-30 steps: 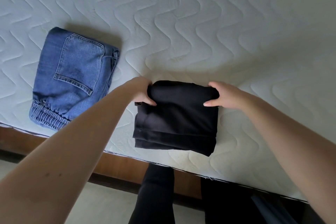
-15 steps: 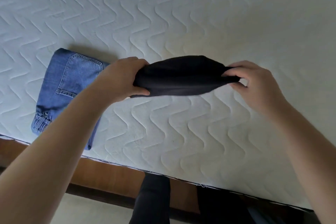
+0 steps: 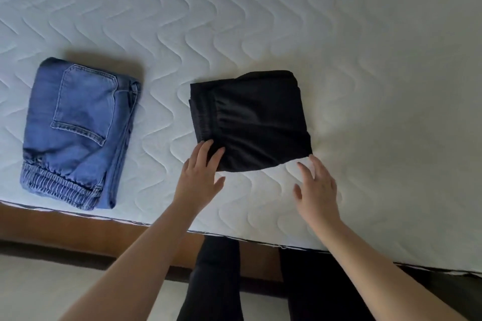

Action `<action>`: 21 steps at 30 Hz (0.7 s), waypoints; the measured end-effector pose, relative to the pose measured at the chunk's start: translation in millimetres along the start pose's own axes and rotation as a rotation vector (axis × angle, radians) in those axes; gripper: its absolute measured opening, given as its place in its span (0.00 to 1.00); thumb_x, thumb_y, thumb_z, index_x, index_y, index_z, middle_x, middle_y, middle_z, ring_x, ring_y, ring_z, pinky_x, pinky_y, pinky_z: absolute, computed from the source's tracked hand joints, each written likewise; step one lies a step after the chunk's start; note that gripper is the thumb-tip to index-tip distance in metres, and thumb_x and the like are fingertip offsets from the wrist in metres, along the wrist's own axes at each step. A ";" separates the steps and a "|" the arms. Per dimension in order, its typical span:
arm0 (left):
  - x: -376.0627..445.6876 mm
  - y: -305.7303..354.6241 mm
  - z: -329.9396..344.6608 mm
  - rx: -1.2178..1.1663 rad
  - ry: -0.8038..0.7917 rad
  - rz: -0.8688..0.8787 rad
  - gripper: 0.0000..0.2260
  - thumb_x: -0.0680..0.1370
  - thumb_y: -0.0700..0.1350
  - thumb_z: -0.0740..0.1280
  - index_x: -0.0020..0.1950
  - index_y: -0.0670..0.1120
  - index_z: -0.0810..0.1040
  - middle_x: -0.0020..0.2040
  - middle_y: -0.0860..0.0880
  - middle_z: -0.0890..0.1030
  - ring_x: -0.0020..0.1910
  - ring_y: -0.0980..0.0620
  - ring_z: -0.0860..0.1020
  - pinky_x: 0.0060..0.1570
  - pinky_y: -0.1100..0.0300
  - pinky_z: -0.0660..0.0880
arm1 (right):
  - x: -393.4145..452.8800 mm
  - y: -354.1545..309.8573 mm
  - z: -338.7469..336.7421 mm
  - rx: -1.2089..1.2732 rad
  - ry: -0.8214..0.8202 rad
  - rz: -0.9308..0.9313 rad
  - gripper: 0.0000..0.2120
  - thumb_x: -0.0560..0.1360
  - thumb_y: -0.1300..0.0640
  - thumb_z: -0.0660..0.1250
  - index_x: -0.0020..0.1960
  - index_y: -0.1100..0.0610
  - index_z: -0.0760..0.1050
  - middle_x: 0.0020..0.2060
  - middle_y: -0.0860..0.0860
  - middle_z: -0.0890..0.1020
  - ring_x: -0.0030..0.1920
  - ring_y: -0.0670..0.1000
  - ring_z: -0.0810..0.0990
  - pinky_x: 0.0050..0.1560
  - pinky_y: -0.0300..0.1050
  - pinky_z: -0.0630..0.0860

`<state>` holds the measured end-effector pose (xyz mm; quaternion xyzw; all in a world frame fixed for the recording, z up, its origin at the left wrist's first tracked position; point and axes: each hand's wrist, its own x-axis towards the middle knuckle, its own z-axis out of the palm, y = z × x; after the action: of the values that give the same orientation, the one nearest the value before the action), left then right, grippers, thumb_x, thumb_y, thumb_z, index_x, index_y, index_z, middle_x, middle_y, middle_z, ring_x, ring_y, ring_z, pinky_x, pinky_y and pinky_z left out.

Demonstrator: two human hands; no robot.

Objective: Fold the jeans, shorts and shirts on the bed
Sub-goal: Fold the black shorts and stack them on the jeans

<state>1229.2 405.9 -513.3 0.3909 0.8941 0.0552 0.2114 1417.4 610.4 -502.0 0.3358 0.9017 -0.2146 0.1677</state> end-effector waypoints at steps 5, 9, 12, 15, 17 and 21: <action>10.7 1.7 -10.5 -0.498 0.171 -0.299 0.22 0.79 0.52 0.65 0.71 0.50 0.67 0.70 0.48 0.65 0.65 0.48 0.71 0.63 0.53 0.74 | 6.3 -62.4 4.5 1.066 -0.187 0.588 0.16 0.79 0.47 0.64 0.64 0.51 0.72 0.56 0.46 0.78 0.57 0.47 0.79 0.50 0.37 0.74; 42.7 -3.2 -30.1 -1.086 0.085 -0.722 0.24 0.75 0.58 0.70 0.68 0.55 0.67 0.62 0.53 0.76 0.55 0.56 0.78 0.46 0.61 0.77 | 37.7 -89.6 1.0 1.535 -0.262 0.897 0.16 0.76 0.45 0.69 0.57 0.55 0.74 0.49 0.50 0.82 0.52 0.47 0.82 0.62 0.47 0.76; 66.0 -12.1 -39.2 -1.258 -0.001 -0.907 0.32 0.69 0.58 0.76 0.68 0.50 0.69 0.55 0.52 0.81 0.51 0.52 0.81 0.42 0.59 0.78 | 50.8 -102.1 3.2 1.575 -0.152 1.012 0.17 0.74 0.48 0.73 0.55 0.58 0.75 0.48 0.53 0.84 0.47 0.48 0.84 0.52 0.42 0.81; 77.0 -19.7 -39.4 -1.067 -0.032 -0.847 0.34 0.67 0.57 0.78 0.67 0.49 0.69 0.51 0.51 0.81 0.51 0.50 0.81 0.51 0.51 0.80 | 54.5 -108.2 6.2 1.657 -0.089 1.038 0.17 0.76 0.58 0.71 0.62 0.61 0.74 0.54 0.56 0.82 0.51 0.53 0.83 0.37 0.35 0.80; 79.6 -21.9 -37.9 -0.963 -0.045 -0.797 0.33 0.67 0.58 0.78 0.66 0.49 0.68 0.49 0.52 0.80 0.49 0.51 0.81 0.53 0.50 0.80 | 57.7 -106.8 4.0 1.764 -0.121 0.996 0.19 0.79 0.62 0.66 0.68 0.64 0.69 0.55 0.59 0.80 0.53 0.55 0.82 0.47 0.40 0.80; 77.7 -21.9 -31.2 -0.919 -0.031 -0.763 0.33 0.67 0.60 0.77 0.65 0.51 0.68 0.50 0.54 0.79 0.50 0.51 0.80 0.52 0.49 0.80 | 63.4 -99.5 1.3 2.203 -0.183 0.831 0.09 0.78 0.67 0.65 0.57 0.58 0.75 0.46 0.55 0.86 0.46 0.51 0.86 0.45 0.46 0.82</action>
<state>1154.2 449.0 -516.8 -0.0886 0.8526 0.3510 0.3768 1304.6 575.7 -504.2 0.5505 0.0366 -0.8290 -0.0915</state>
